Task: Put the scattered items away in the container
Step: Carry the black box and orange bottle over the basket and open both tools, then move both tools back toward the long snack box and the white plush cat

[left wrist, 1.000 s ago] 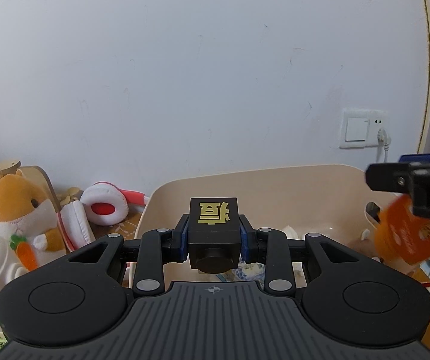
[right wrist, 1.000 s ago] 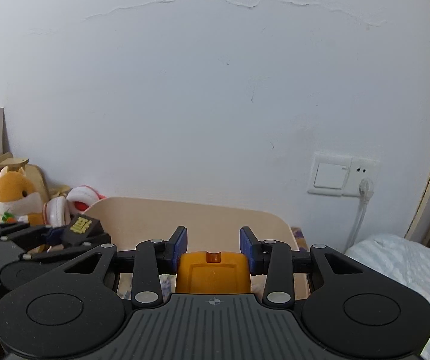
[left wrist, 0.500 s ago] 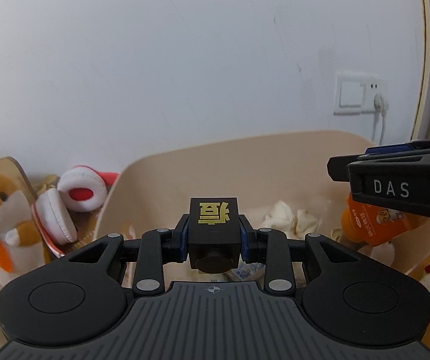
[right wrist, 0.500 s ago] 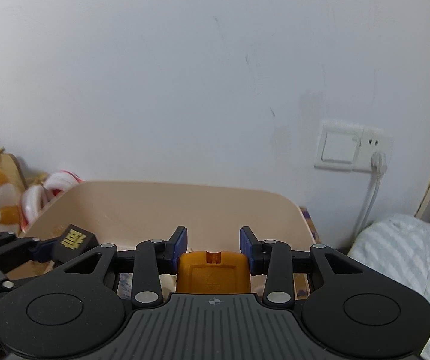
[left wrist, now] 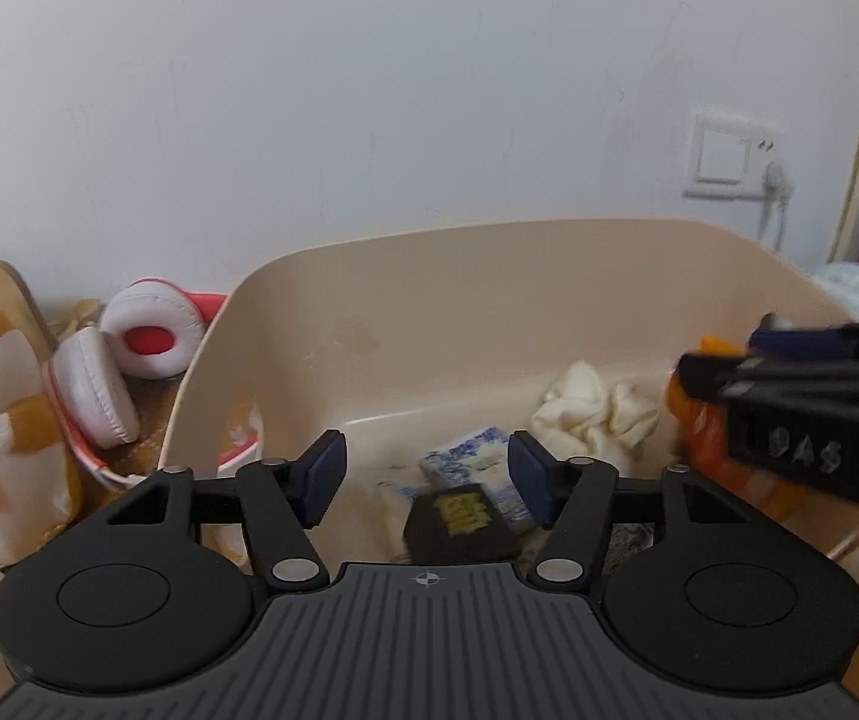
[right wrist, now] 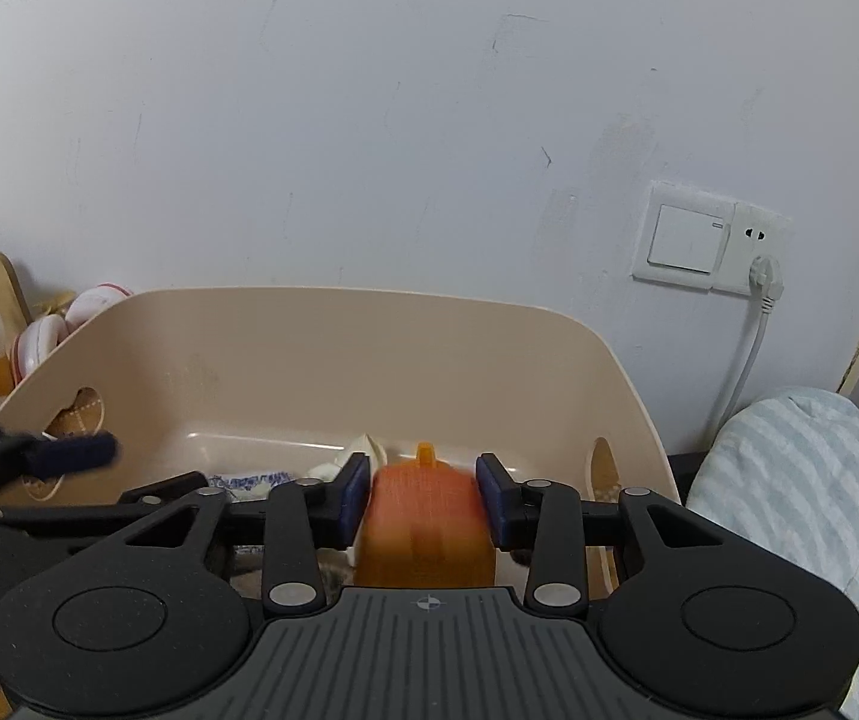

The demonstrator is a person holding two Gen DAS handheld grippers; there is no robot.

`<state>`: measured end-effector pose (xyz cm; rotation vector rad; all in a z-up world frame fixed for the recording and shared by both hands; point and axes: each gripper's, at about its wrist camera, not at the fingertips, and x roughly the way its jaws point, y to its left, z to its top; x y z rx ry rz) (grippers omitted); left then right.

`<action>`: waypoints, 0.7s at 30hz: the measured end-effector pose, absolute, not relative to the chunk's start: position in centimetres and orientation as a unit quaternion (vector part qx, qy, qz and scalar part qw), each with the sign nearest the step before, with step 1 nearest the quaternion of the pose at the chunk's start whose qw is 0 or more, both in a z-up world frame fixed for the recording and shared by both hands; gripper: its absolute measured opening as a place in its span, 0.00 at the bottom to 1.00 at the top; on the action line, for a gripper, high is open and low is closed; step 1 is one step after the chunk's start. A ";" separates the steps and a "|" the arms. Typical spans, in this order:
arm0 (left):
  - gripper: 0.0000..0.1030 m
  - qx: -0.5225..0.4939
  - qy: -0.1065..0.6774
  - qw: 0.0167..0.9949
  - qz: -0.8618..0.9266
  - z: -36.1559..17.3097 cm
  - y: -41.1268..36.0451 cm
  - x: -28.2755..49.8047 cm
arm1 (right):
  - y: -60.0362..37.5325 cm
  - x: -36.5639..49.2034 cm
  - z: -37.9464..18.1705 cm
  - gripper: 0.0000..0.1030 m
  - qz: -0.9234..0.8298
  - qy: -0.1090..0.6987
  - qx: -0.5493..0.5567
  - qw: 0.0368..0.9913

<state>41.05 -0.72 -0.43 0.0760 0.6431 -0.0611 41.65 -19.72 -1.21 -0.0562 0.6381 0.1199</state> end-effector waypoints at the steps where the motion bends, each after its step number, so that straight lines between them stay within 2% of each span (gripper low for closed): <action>1: 0.62 0.038 0.317 0.947 -0.032 -0.3 -0.7 41.0 | -19.7 41.5 -1.2 0.56 0.059 0.313 -0.027 0.948; 3: 0.62 0.045 0.316 0.947 -0.032 -0.1 -0.9 40.8 | -19.7 41.1 -0.9 0.58 0.055 0.309 -0.029 0.949; 6: 0.65 0.055 0.312 0.948 -0.035 -0.1 -1.2 40.2 | -19.8 40.3 -0.5 0.68 0.053 0.302 -0.027 0.951; 9: 0.73 0.062 0.299 0.952 -0.030 0.2 -1.2 39.3 | -20.1 39.6 -0.1 0.71 0.046 0.298 -0.030 0.953; 18: 0.75 0.064 0.273 0.959 -0.037 1.8 0.2 35.6 | -21.6 36.1 1.6 0.77 0.032 0.277 -0.028 0.960; 21: 0.76 0.062 0.269 0.961 -0.035 2.1 1.0 34.3 | -22.3 34.8 2.1 0.85 0.028 0.268 -0.022 0.963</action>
